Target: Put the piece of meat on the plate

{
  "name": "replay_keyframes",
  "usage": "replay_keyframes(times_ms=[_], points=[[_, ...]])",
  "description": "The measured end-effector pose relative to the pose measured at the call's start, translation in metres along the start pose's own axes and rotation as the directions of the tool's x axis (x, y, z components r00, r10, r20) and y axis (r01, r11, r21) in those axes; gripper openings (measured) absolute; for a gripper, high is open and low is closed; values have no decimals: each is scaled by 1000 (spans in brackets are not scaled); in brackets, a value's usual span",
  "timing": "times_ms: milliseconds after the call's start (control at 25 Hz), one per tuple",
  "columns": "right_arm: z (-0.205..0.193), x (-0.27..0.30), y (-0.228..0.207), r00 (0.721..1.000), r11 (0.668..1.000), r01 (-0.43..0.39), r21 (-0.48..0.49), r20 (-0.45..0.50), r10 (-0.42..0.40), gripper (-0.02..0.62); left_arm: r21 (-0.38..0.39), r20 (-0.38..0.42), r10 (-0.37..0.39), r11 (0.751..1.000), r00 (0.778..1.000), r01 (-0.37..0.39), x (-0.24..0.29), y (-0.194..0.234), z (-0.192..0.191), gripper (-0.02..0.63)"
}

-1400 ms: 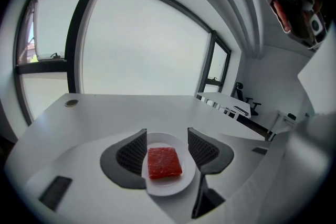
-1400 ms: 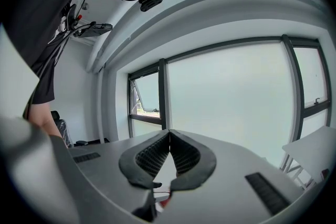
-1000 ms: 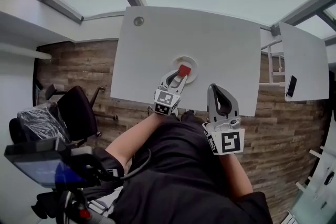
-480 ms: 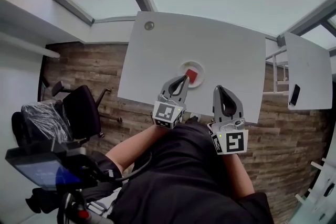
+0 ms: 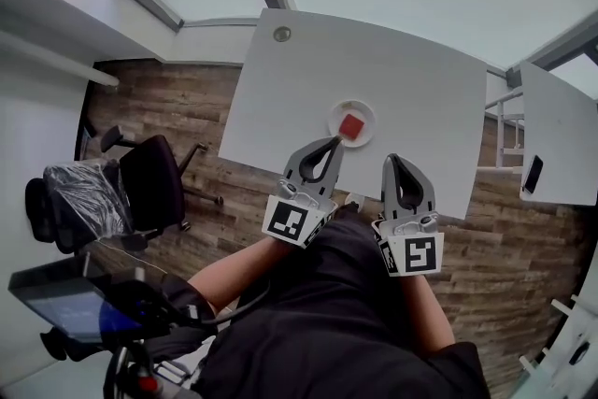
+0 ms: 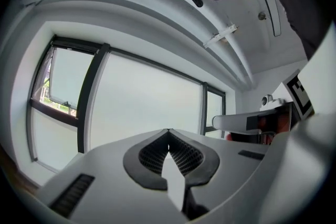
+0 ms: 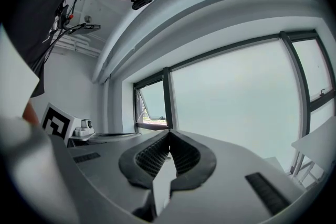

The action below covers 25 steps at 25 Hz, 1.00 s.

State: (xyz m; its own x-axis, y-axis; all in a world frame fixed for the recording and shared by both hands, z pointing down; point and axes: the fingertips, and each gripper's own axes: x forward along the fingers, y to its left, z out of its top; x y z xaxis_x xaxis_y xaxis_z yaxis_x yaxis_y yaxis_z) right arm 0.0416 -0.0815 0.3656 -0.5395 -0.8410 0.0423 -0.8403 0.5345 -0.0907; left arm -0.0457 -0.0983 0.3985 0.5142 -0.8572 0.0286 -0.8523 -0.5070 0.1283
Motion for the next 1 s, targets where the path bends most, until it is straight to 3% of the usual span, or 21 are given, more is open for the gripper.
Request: replay_keyframes(times_ms=[120,280,600,1000], points=[[2,0,2,1000,1000,6,-20,0,-6,6,20,40,18,1000,999,-19,-5,-3,14,6],[-4,-3,-4,998,997,45,-62,-36,-47,6,16,15,23,1000,1000,-24,-7,-5,14,6],[-1,-1,-2,998,997,47,-56,-27,-48,6,23,28,16,1000,999,-17,-8,-5,15,6],[-4,-5,1,998,998,50,-39,-26,-51,5,9,-41,1,1000,999,0,-9,-9,7,6]])
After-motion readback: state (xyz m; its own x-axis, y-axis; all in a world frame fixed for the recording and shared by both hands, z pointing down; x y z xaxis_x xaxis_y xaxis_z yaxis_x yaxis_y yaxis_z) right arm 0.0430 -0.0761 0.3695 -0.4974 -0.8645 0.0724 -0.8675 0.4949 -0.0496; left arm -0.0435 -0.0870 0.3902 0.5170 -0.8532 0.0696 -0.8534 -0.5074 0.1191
